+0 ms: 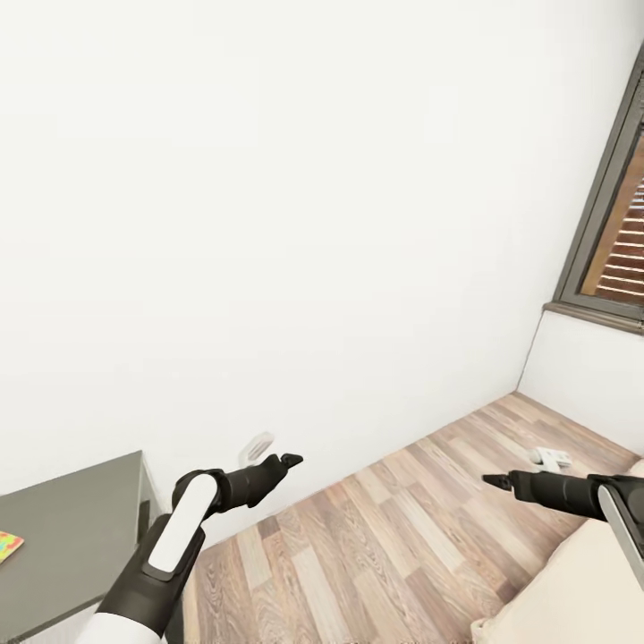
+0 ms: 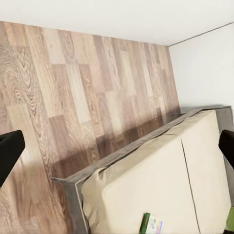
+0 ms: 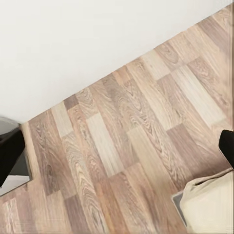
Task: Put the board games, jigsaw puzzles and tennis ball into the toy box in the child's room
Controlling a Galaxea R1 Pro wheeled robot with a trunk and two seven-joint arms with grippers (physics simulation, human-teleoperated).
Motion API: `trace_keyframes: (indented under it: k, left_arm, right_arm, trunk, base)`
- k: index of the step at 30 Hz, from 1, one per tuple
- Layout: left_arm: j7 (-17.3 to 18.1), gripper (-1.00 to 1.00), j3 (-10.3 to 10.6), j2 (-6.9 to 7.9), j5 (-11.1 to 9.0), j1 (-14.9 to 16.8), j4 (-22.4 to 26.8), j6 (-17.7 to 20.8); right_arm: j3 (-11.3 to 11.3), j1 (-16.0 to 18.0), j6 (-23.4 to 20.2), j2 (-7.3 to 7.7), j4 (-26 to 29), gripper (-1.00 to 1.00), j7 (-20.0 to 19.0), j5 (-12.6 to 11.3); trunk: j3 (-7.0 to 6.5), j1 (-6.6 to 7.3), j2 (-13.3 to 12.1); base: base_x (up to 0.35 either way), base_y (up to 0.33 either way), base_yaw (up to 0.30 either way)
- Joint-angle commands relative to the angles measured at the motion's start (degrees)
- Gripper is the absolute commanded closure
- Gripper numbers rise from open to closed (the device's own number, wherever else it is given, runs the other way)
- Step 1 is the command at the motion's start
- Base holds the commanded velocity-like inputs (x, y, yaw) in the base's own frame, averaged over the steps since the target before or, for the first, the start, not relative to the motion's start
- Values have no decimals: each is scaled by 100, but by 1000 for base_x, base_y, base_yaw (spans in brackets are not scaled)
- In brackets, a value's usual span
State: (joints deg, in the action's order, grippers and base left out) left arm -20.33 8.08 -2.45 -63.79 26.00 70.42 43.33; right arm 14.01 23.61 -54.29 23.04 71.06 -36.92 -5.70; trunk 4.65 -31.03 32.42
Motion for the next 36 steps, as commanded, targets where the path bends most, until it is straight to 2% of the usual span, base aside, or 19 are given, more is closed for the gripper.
trace_keyframes:
  k: [1,11,19,27,28,30,33,36]
  left_arm:
    - [-59,-100,1,-3,-38,4,7,9]
    - [-59,-100,15,-10,41,2,7,9]
    - [-59,-100,11,-3,48,2,36,8]
    - [-53,-100,-30,3,15,-3,45,16]
    - [-51,-100,-203,21,-218,-75,72,79]
    - [-49,-100,-314,32,-390,-158,168,137]
    - [-46,-100,-422,121,-583,-312,428,269]
    - [-46,-100,-463,196,-665,-402,612,330]
  right_arm:
    - [6,3,-21,-1,1,-100,22,-58]
    - [-23,-27,19,-9,88,-100,19,-59]
    - [-11,-30,-155,-4,97,-100,19,-62]
    - [-11,-11,-261,-2,92,-100,19,-56]
    - [-12,2,-288,-2,72,-100,19,-55]
    - [-12,6,-305,-2,66,-100,19,-53]
    - [-5,9,-325,2,60,-100,23,-53]
    - [-1,10,-332,9,57,-100,25,-53]
  trunk:
    - [12,-1,11]
    - [1,-1,11]
    - [-5,-1,11]
    - [-19,-1,11]
    - [-21,-1,11]
    - [-26,-1,11]
    - [-32,-1,11]
    - [-35,-1,11]
  base:
    - [-132,-258,-10]
    - [-138,-275,-55]
    - [-142,-283,-39]
    - [-102,-178,-236]
    - [-17,-29,-272]
    - [-12,-21,-256]
    - [-7,-12,-169]
    - [-5,-8,-108]
